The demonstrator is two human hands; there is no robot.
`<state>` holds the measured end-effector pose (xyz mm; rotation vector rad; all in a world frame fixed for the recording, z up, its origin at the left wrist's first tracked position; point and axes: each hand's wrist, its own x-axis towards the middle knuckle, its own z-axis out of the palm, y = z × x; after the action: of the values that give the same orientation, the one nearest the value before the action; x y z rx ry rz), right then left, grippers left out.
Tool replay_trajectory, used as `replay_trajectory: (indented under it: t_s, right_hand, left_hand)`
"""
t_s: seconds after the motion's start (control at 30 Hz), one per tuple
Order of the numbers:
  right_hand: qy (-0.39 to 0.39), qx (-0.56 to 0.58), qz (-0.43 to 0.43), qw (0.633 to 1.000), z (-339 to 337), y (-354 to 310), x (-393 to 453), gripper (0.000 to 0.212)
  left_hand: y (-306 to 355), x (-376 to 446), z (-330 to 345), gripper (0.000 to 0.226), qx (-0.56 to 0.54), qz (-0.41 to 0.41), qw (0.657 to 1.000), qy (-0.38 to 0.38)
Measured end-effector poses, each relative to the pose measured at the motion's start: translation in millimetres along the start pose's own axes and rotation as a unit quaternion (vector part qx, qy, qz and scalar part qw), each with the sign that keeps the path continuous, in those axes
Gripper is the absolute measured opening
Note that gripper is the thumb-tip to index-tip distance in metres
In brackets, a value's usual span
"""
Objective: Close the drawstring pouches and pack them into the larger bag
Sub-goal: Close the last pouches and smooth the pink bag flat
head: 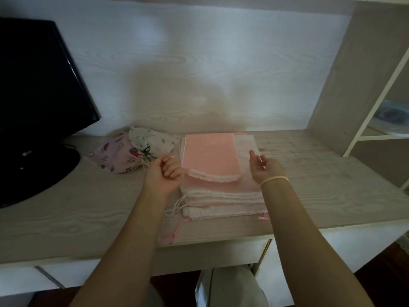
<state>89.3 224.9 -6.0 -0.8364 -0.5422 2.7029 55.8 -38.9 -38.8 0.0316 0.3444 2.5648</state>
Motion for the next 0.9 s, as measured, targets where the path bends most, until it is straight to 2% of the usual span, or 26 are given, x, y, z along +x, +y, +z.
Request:
replay_trajectory:
  t_s: [0.13, 0.2, 0.33, 0.43, 0.53, 0.57, 0.67, 0.77, 0.9]
  right_hand:
    - [-0.022, -0.012, 0.088, 0.996, 2.8, 8.2, -8.3, 0.031]
    - [-0.056, -0.017, 0.1, 0.993, 4.6, 12.3, -9.3, 0.029]
    - [-0.126, -0.019, 0.099, 0.987, 11.3, 14.7, -15.1, 0.023]
    - [-0.19, -0.015, 0.08, 0.978, 16.8, 14.4, -28.7, 0.02]
    - [-0.233, 0.002, 0.073, 0.97, 17.7, 11.9, -31.0, 0.029]
    - [-0.238, 0.014, 0.07, 0.969, 17.2, 10.8, -30.4, 0.032]
    - [-0.238, 0.051, 0.058, 0.968, 12.5, 4.1, -24.5, 0.041]
    - [-0.206, 0.043, 0.022, 0.977, 9.7, -1.8, -20.0, 0.047]
    - [-0.1, -0.008, -0.072, 0.992, 9.3, -0.4, -10.3, 0.047]
  left_hand:
    - [-14.0, 2.4, 1.1, 0.046, 0.018, -0.035, 0.998, 0.042]
    - [-20.1, 1.6, 7.6, 0.043, 0.022, -0.038, 0.998, 0.045]
    - [-26.1, -0.7, 20.9, 0.042, 0.029, 0.011, 0.996, 0.084]
    - [-25.8, 0.9, 26.8, 0.035, 0.021, 0.053, 0.995, 0.086]
    - [-19.6, 5.2, 21.2, 0.05, 0.013, 0.051, 0.996, 0.076]
    - [-17.2, 5.6, 19.6, 0.048, 0.019, 0.054, 0.995, 0.081]
    - [-12.6, 2.4, 21.4, 0.035, 0.029, 0.098, 0.986, 0.129]
    - [-4.7, 6.5, 19.2, 0.024, 0.023, 0.156, 0.974, 0.162]
    - [-1.3, 7.5, 15.7, 0.035, 0.067, 0.205, 0.959, 0.186]
